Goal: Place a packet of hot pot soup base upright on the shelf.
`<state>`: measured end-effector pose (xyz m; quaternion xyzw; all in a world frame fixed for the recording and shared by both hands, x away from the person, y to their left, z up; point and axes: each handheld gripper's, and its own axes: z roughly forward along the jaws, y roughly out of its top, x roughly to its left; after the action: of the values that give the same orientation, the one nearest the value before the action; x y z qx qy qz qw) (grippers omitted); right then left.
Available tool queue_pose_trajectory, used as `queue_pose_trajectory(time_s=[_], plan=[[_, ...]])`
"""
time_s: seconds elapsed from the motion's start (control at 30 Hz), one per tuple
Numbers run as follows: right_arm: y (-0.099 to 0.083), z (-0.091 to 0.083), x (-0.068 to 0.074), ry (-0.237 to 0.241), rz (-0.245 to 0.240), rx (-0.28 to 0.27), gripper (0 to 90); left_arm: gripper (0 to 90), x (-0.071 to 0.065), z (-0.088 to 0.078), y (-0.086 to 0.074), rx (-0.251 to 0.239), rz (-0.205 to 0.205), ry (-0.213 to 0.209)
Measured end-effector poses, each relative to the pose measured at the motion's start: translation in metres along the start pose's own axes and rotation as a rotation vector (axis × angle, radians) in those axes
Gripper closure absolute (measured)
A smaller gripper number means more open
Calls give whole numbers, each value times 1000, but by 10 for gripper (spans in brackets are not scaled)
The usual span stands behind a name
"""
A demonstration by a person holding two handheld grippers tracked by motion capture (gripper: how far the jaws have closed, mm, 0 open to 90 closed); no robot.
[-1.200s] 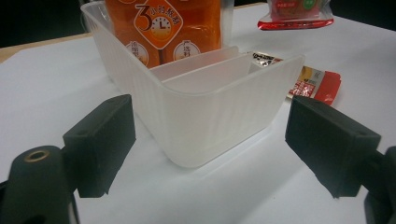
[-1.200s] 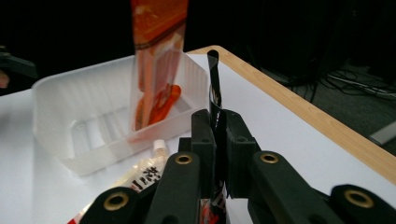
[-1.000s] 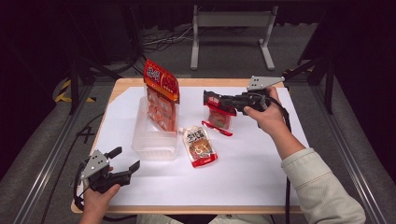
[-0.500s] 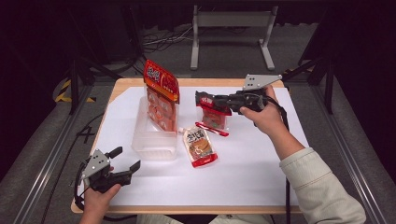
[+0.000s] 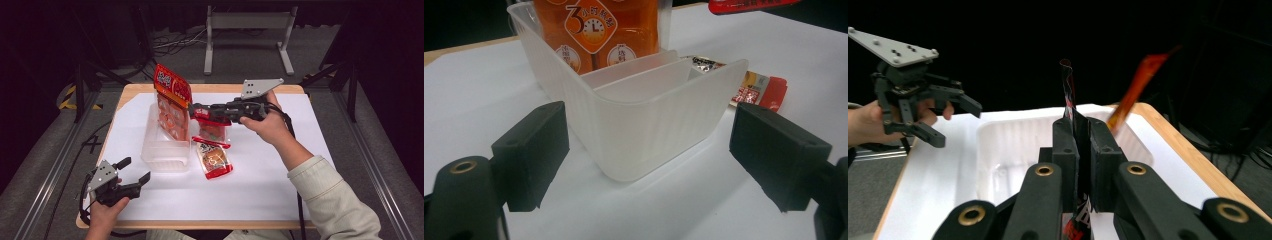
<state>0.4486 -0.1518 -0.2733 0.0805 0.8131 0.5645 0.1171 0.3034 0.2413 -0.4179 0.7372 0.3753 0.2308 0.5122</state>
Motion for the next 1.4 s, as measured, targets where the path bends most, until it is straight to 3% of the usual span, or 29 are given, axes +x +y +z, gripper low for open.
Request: queue_pose_trajectory(time_s=[0.33,0.7,1.4], plan=[[11,23,8,43,-48,4,845,167,0,0,0,-1,2,-1],[14,42,8,74,-56,23,839,167,1,0,0,-5,2,-2],[6,69,1,69,-76,90,839,167,1,-1,0,-8,-7,-6]])
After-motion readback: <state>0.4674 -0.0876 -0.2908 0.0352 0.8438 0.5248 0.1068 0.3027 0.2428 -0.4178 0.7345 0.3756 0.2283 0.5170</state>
